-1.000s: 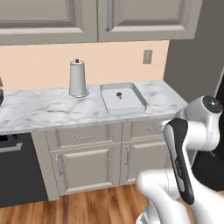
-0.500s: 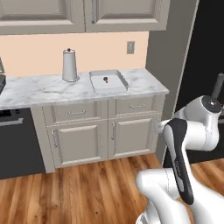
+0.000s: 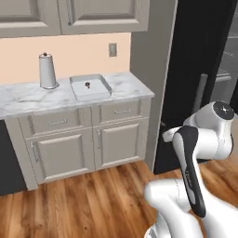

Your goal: Place one mushroom and one chicken drumstick in each tupperware on the nearby counter, to pack two identical lunches.

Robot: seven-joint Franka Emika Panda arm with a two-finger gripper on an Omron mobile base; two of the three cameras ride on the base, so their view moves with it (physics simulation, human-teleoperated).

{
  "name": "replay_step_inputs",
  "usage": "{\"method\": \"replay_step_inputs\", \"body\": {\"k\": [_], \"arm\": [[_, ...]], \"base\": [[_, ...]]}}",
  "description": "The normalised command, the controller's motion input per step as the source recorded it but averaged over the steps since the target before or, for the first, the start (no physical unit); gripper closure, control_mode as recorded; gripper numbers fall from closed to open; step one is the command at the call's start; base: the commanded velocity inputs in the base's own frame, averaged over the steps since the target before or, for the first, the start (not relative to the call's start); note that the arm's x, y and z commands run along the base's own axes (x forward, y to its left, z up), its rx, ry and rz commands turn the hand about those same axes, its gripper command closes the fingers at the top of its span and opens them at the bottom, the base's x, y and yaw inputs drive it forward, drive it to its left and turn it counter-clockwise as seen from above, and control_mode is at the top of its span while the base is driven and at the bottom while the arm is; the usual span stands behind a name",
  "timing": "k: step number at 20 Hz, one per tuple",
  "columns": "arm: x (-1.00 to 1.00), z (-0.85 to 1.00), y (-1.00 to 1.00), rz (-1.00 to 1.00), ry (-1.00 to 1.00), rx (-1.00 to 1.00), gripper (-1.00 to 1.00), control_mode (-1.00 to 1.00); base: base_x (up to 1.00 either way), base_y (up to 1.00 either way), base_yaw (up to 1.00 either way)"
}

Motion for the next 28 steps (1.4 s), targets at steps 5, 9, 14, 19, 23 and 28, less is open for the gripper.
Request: {"method": "replay_step_inputs", "body": {"k": [5,9,14,19,23,28], "arm": [[0.0,0.0,0.0,0.0,0.0,0.0,-1.0,1.0],[0.0,0.0,0.0,0.0,0.0,0.0,-1.0,1.0],[0.0,0.0,0.0,0.0,0.0,0.0,-1.0,1.0],[0.0,0.0,0.0,0.0,0.0,0.0,-1.0,1.0],[0.0,0.0,0.0,0.0,0.0,0.0,-1.0,1.0],[0.0,0.0,0.0,0.0,0.0,0.0,-1.0,1.0]], "base": [[-0.03,-1.0,-0.52],[0.0,-0.99,-0.53],[0.02,-0.8,-0.4],[0.14,-0.63,-0.09],[0.25,-0.6,0.29],[0.39,-0.6,0.45]]}}
